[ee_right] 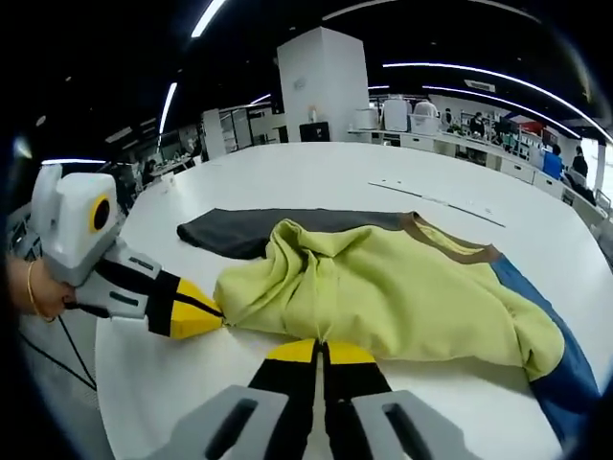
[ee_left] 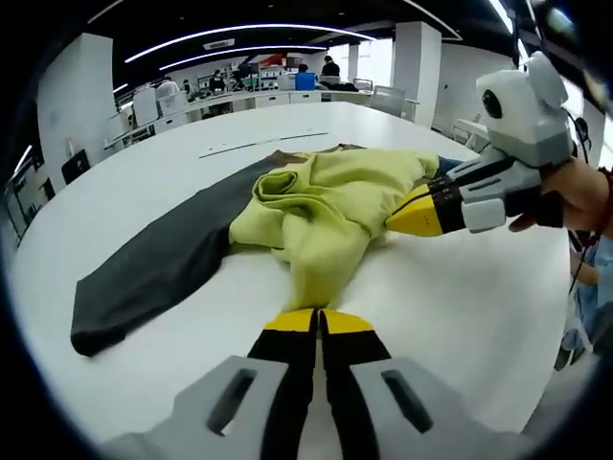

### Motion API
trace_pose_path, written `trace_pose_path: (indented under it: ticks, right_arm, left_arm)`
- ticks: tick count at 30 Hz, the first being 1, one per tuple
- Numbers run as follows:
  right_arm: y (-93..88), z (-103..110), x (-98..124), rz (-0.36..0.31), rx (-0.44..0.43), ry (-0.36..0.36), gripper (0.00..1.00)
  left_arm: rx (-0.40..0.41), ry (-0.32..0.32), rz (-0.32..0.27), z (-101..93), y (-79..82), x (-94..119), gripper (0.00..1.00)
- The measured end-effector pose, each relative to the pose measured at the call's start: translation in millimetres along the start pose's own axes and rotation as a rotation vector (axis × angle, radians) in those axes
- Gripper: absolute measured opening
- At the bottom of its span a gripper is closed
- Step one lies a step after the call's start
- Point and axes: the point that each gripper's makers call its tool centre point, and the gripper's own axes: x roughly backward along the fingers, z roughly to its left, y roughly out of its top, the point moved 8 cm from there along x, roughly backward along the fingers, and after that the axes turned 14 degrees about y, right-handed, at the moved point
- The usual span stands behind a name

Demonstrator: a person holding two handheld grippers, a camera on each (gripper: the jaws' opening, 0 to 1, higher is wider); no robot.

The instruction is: Fold the garment on the visible template until the final outline fits inside the template.

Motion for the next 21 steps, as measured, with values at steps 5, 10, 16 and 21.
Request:
trace_pose_path:
  ticks: [5, 10, 16, 21]
  right_arm:
    - [2.4, 3.4, 8.5, -0.018, 0.0, 0.015, 0.0]
    - [6.6, 5.9, 18.6, -0.049, -0.012, 0.022, 0.0]
    - [14.3, 7.2, 31.8, -0.073, -0.006, 0.01, 0.0]
    - [18.3, 5.9, 46.6, -0.09, -0.008, -0.007, 0.0]
  left_arm:
    - [0.006, -0.02, -0.02, 1.8, 0.6, 10.8, 0.0]
    - [0.03, -0.039, -0.043, 4.2, 6.0, 22.6, 0.0]
    - [0.062, -0.037, -0.069, 9.2, 10.9, 31.6, 0.0]
    - [0.071, -0.036, -0.096, 12.6, 19.0, 41.0, 0.0]
